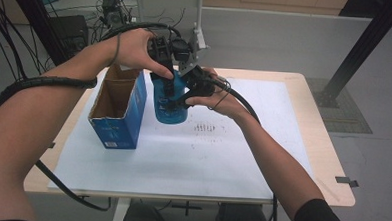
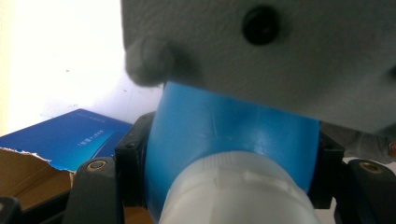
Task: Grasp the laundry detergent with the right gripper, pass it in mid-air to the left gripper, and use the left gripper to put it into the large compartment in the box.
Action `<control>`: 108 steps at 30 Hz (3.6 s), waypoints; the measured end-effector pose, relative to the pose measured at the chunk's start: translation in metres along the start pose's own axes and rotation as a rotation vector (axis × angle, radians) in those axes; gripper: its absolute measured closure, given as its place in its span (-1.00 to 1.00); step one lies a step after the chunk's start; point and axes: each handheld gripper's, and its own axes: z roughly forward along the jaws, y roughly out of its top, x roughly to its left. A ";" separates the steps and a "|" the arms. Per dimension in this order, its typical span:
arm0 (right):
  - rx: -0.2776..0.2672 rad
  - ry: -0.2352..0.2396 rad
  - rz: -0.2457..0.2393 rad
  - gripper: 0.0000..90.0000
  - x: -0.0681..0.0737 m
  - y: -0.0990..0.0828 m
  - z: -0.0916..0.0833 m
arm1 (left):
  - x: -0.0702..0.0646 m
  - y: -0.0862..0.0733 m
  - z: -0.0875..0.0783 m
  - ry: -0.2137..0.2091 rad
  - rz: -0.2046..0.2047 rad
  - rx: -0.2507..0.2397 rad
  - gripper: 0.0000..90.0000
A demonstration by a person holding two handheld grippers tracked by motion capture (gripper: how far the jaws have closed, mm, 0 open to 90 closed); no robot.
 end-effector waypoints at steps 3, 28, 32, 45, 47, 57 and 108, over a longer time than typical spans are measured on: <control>0.000 0.007 -0.001 -0.03 0.000 -0.001 0.001 | 0.000 -0.001 0.001 -0.003 -0.003 0.001 -0.21; 0.009 0.019 0.005 -0.05 -0.001 -0.004 0.004 | 0.001 -0.001 0.006 -0.021 -0.009 0.012 -0.20; 0.008 0.021 0.008 -0.05 -0.001 -0.005 0.005 | 0.001 0.000 0.006 -0.020 -0.011 0.014 -0.20; 0.009 0.025 0.009 -0.05 -0.001 -0.005 0.005 | 0.001 0.000 0.006 -0.024 -0.010 0.017 -0.20; 0.007 0.025 0.009 -0.05 -0.001 -0.005 0.005 | 0.001 0.000 0.006 -0.023 -0.011 0.013 -0.20; 0.006 0.024 0.007 -0.06 0.000 -0.004 0.005 | 0.000 0.000 0.005 -0.025 -0.012 0.018 -0.20; -0.022 0.028 0.010 -0.08 -0.002 -0.005 0.002 | 0.001 0.001 0.002 -0.027 -0.024 0.025 -0.19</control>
